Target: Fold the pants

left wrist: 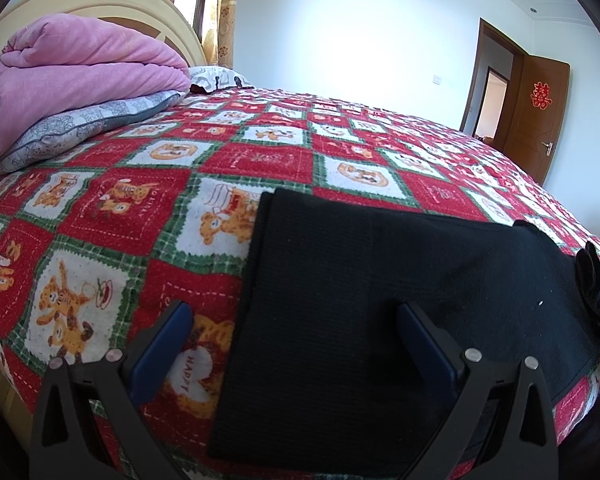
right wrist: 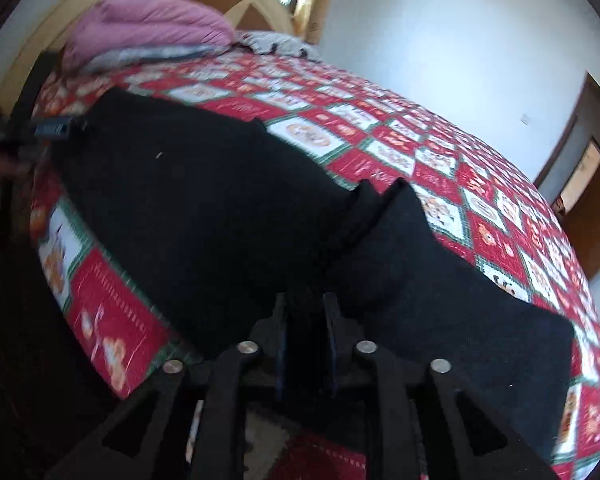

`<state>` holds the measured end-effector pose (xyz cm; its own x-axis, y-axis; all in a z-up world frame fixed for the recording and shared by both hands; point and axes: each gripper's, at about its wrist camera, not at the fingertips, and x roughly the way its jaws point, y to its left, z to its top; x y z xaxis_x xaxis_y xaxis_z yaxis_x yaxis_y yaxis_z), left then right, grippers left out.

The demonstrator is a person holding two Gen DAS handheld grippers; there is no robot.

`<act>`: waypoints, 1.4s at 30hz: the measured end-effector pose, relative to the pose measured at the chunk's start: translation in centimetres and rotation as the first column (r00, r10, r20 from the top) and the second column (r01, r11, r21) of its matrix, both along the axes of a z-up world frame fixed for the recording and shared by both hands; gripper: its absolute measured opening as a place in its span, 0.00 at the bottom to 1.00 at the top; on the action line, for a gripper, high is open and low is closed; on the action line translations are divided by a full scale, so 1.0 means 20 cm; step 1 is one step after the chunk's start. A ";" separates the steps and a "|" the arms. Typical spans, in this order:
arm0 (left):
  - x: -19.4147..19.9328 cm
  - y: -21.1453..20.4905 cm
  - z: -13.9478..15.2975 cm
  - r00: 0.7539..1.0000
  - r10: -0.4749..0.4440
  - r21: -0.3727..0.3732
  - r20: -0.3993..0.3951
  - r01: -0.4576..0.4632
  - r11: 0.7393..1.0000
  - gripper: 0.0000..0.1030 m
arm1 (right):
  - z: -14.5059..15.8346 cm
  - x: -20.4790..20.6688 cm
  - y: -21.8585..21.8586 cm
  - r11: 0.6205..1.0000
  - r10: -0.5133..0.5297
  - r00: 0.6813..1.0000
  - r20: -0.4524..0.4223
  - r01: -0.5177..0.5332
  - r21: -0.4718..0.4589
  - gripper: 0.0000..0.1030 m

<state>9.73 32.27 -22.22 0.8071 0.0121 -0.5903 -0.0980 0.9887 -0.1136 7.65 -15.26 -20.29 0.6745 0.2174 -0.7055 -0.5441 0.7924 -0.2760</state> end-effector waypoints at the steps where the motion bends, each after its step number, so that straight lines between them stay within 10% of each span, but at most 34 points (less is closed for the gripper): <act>1: 0.01 0.00 0.00 1.000 0.000 0.000 -0.001 0.000 1.000 1.00 | 0.01 -0.02 0.00 1.000 0.024 1.000 -0.010 -0.024 -0.003 0.29; 8: 0.00 0.02 0.04 1.000 0.017 -0.007 0.005 -0.017 1.000 1.00 | 0.18 -0.03 -0.11 0.984 0.075 0.996 -0.038 -0.068 0.163 0.32; 14: 0.00 0.14 0.07 0.997 0.073 -0.040 0.019 -0.072 0.997 1.00 | 0.32 0.18 -0.28 0.928 -0.119 0.991 -0.057 0.131 0.348 0.34; 18: 0.00 0.21 0.03 0.994 0.105 -0.111 0.006 -0.104 0.988 1.00 | 0.24 0.37 -0.26 0.870 -0.136 0.965 -0.223 0.224 0.440 0.34; 22: 0.01 0.17 0.04 0.997 0.081 -0.098 0.014 -0.079 0.992 1.00 | 0.09 0.39 -0.15 0.892 -0.112 0.947 -0.302 0.230 0.390 0.34; 42: 0.01 0.03 0.02 1.000 0.003 -0.018 0.003 -0.003 1.000 1.00 | 0.04 0.25 -0.03 0.963 -0.170 0.976 -0.133 0.193 0.187 0.29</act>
